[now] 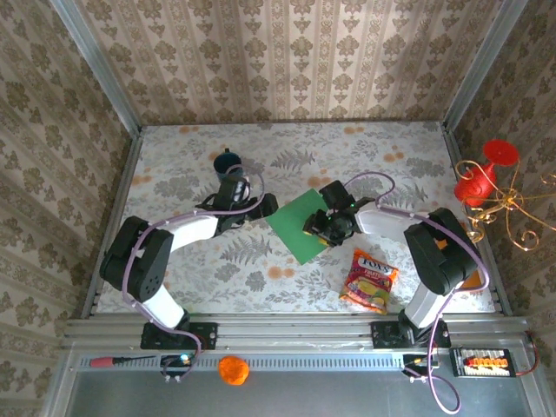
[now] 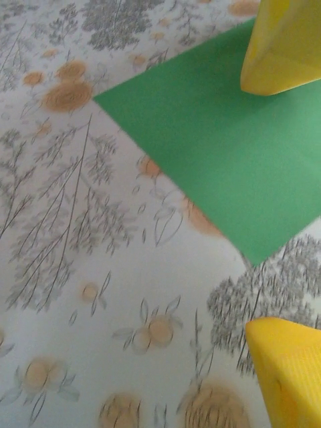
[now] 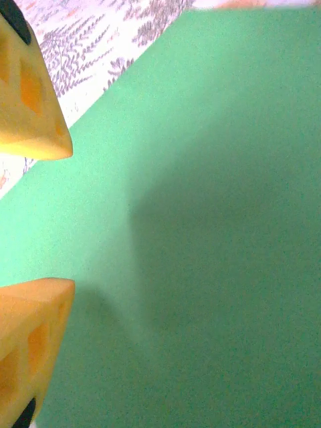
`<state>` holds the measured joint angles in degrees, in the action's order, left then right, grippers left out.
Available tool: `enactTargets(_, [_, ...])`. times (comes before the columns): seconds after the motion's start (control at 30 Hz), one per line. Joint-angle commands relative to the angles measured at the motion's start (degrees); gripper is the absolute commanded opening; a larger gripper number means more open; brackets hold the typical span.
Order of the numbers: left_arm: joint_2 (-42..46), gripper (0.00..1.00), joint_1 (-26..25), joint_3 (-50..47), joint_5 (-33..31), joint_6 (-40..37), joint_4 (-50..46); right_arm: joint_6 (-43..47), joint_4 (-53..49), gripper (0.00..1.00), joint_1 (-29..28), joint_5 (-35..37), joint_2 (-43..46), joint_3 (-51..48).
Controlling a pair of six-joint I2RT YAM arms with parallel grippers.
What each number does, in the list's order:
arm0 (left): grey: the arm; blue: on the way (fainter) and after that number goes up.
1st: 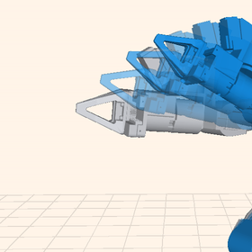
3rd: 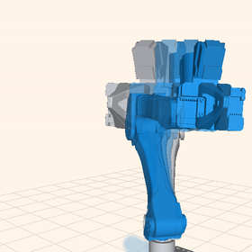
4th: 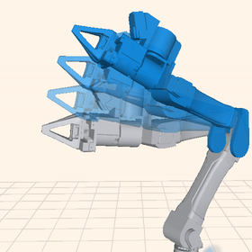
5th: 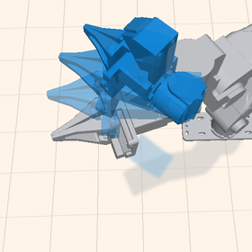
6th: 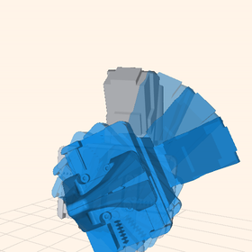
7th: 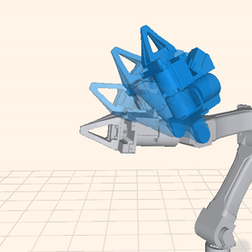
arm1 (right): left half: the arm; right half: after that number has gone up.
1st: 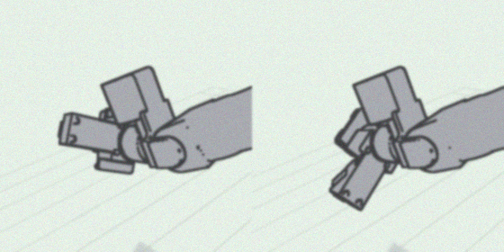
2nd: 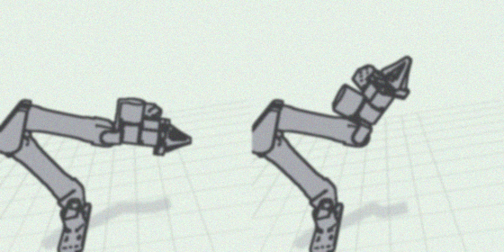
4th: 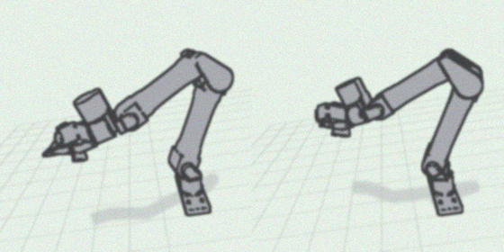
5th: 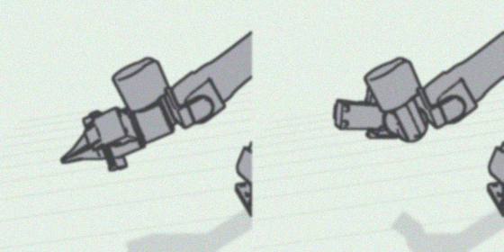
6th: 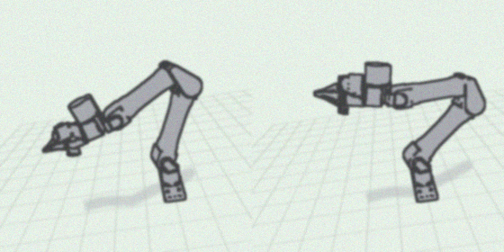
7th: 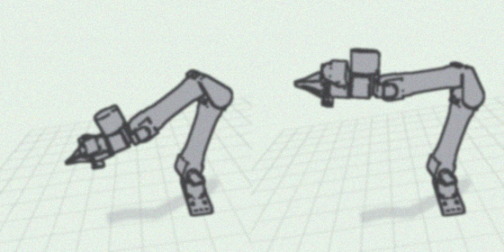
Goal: Fold a paper plane with a square sheet of paper (pick it up from the middle)
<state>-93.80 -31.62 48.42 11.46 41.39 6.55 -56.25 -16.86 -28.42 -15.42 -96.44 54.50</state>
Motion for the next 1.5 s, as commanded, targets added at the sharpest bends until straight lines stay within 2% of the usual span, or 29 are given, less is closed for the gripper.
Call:
enactTargets(0.0, [-0.76,0.78,-2.97,2.63,2.26,4.13,-3.6,6.55,-2.22,0.52,2.5,3.27,4.59,5.13])
enactTargets(0.03, [-1.16,0.77,-3.9,3.23,2.68,4.86,-4.52,8.21,-2.85,0.52,3.55,3.06,4.3,6.08])
enactTargets(0.17, [-4.1,0.61,-7.56,6.32,5.04,5.92,-9.03,14.33,-4.01,0.5,7.67,-0.88,0.55,9.53])
enactTargets(0.3, [-7.01,0.51,-8.42,8.84,5.8,5.71,-12.51,19.63,-6.88,0.48,8.95,-2.36,-4.4,13.97])
enactTargets(0.47, [-9.61,0.48,-8.44,11.06,6.58,5.17,-14.28,24.91,-10.34,0.4,9.08,-3.85,-11.45,20.18])
enactTargets(0.67, [-12.42,0.48,-7.15,12.31,5.03,5.11,-16.25,26.24,-10.85,0.39,9.07,-5.08,-16.54,23.8])
enactTargets(1.03, [-15.42,0.5,-2.44,14.16,7.12,0.91,-20.62,27.31,-13.62,0.43,8.88,-4.18,-20.18,22.9])
enactTargets(1.33, [-17.75,0.59,1.67,17.42,9.6,-3.79,-23.57,21.99,-14.23,0.49,7.98,-4.27,-14.96,14.44])
enactTargets(1.4, [-18.95,0.66,2.23,18.86,8.65,-3.54,-25.32,18.33,-10.22,0.51,7.48,-6.33,-12.79,10.64])
enactTargets(1.47, [-19.78,0.67,2.65,19.59,8.06,-3.08,-26.01,14.21,-5.86,0.51,6.95,-9.06,-10.84,6.17])
